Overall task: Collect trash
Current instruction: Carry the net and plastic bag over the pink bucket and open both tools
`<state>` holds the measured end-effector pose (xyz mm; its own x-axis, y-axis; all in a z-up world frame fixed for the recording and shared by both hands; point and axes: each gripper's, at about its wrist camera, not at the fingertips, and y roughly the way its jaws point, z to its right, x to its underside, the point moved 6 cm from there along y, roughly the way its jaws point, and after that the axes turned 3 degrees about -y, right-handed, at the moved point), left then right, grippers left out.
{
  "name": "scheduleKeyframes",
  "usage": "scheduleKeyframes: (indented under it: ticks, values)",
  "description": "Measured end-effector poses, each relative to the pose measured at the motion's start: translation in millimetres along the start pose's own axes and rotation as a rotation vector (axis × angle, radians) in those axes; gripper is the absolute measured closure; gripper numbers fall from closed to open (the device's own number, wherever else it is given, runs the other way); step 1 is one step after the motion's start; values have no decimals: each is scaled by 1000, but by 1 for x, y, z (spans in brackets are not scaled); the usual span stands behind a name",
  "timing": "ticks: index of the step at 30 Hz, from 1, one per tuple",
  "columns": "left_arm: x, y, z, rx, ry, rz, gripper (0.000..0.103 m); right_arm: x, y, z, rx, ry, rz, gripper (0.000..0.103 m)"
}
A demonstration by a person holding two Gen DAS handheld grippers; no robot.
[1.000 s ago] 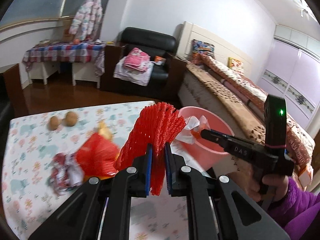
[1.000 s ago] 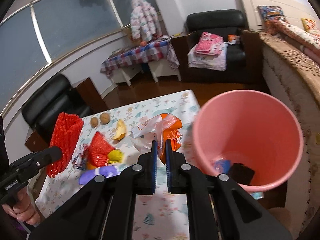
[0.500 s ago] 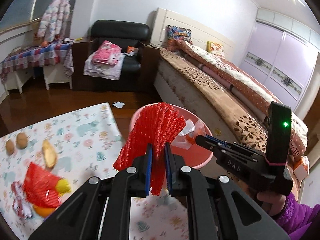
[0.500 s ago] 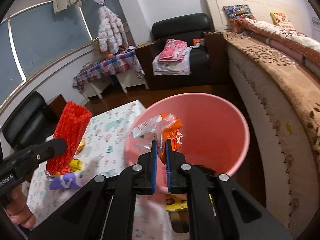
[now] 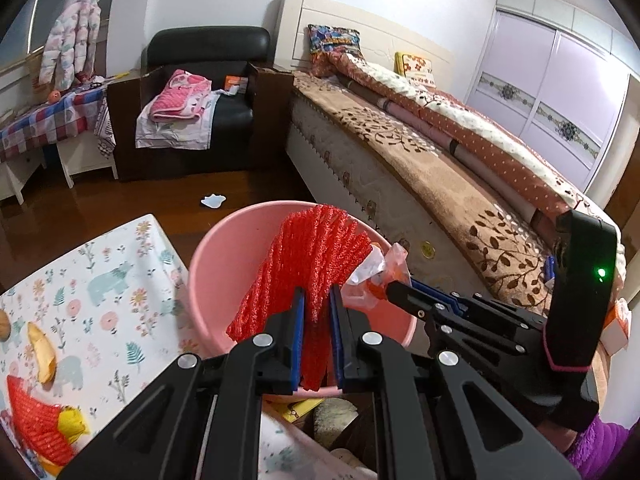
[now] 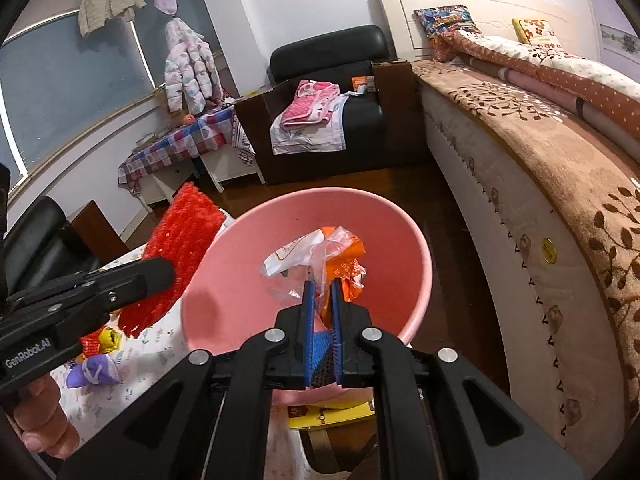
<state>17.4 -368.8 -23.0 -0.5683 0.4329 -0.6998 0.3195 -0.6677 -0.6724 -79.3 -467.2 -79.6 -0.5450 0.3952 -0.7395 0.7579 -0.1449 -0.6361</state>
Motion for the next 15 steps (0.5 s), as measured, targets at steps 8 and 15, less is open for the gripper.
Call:
scheduleKeyframes:
  ticks: [8, 15]
  values:
    - [-2, 26, 1, -8, -19, -39, 92, 3, 9, 10, -18, 32, -21, 95]
    - [-3, 31, 0, -35, -19, -33, 85, 3, 12, 10, -32, 18, -28, 94]
